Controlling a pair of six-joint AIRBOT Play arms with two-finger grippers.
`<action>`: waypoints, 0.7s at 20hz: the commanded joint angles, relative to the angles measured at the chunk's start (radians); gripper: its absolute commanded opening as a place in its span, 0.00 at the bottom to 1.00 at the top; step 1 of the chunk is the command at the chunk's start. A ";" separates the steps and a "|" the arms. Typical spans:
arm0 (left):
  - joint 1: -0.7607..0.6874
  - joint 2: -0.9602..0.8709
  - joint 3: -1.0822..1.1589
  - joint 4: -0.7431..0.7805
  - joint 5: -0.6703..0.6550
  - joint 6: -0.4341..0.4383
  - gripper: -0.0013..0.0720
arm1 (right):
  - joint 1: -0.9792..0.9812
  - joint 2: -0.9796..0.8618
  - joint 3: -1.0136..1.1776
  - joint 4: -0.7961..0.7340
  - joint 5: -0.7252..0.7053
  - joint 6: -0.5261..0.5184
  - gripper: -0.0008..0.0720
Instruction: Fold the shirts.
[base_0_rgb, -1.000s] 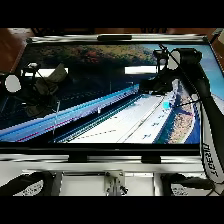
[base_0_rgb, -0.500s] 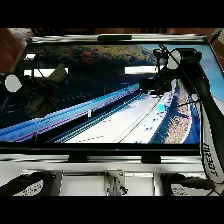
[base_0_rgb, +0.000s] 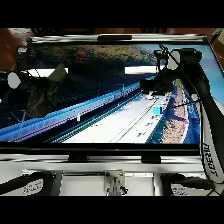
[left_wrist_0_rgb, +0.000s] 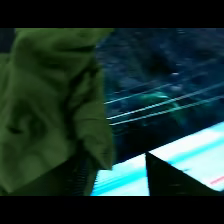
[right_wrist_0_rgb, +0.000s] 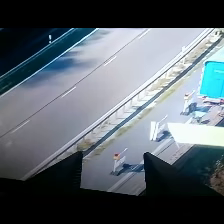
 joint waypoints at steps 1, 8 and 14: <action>0.189 -0.138 0.085 -0.085 -0.010 0.000 0.77 | 0.001 0.000 0.000 -0.008 0.035 0.022 0.71; 0.274 -0.407 0.173 -0.257 -0.001 0.001 0.84 | 0.002 0.000 0.000 -0.009 0.028 0.033 0.71; 0.258 -0.467 0.184 -0.254 0.036 0.005 0.55 | 0.002 0.000 0.000 -0.007 -0.002 0.054 0.71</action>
